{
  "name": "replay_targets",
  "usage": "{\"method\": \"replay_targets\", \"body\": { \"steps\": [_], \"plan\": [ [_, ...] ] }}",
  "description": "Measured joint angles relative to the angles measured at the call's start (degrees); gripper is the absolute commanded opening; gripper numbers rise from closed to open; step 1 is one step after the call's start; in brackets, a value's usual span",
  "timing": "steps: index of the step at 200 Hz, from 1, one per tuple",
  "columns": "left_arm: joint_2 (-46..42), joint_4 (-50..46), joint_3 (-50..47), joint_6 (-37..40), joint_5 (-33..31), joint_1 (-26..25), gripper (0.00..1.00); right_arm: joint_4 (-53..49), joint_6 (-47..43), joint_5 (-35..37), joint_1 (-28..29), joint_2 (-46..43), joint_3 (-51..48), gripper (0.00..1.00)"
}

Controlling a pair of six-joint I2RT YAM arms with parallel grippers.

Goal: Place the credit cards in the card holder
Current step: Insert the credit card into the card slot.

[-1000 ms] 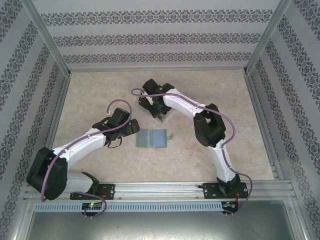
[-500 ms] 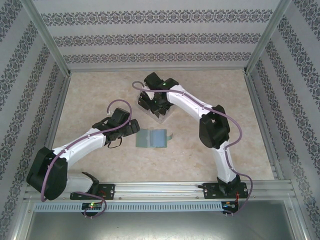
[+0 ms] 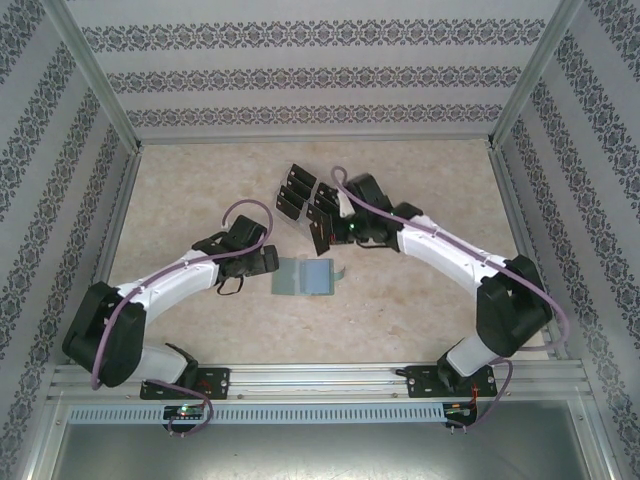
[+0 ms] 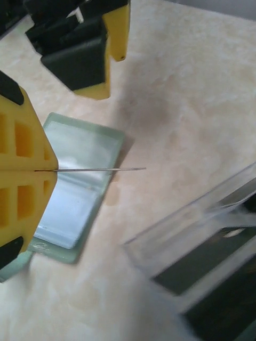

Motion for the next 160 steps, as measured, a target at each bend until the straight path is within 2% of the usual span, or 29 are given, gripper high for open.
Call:
{"method": "replay_targets", "body": {
  "steps": [32, 64, 106, 160],
  "plan": [
    [4.00, -0.59, 1.79, 3.08, 0.44, -0.17, 1.00, 14.14, 12.46, -2.10, 0.87, -1.14, -14.01, 0.00],
    [5.92, -1.05, 1.90, 4.33, 0.63, -0.81, 1.00, 25.97, 20.37, -2.25, 2.32, -1.57, -21.05, 0.00],
    [6.36, -1.46, 1.88, 4.42, 0.61, -1.31, 1.00, 35.74, 25.35, -2.14, 4.70, -1.55, -23.96, 0.00],
    [6.56, -1.44, 0.44, 4.39, 0.61, -1.31, 1.00, 43.08, 26.77, -1.79, 5.68, 1.84, -24.26, 0.00]
  ]
}}
